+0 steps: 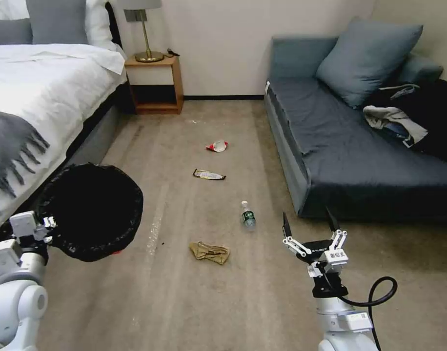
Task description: Pick up the trash bin, then pick up the garbage on the floor and place it into the trash bin.
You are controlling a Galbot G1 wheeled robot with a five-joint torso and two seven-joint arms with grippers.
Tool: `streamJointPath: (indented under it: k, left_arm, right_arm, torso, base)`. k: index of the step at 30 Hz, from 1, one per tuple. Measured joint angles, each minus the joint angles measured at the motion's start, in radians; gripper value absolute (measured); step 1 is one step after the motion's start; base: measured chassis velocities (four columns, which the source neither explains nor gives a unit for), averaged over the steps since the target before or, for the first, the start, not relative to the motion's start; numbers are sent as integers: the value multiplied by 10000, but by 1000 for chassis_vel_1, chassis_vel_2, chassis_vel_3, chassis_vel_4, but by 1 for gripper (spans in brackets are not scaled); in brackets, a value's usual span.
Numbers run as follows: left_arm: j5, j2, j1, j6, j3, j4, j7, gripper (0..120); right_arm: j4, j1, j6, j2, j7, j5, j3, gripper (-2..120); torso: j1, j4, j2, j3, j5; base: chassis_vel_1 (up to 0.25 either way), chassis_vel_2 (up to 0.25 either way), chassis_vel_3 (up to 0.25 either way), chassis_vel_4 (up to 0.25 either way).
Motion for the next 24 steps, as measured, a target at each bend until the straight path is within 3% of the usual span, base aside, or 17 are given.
streamJointPath:
  k: [11,24]
  left_arm:
    - [14,93,-26,70,-181,157,208,5]
    - [-54,158,-22,102,-355,271,323,5]
  right_arm:
    - [-19,-22,132,2,-118,8,29,100]
    - [33,-40,168,19,-125,3,16,100]
  torso:
    - [-1,0,0,-1,-1]
    - [0,-1,0,0,0]
  base:
    - [-35,44,40,-50]
    - [-194,187,191,-190]
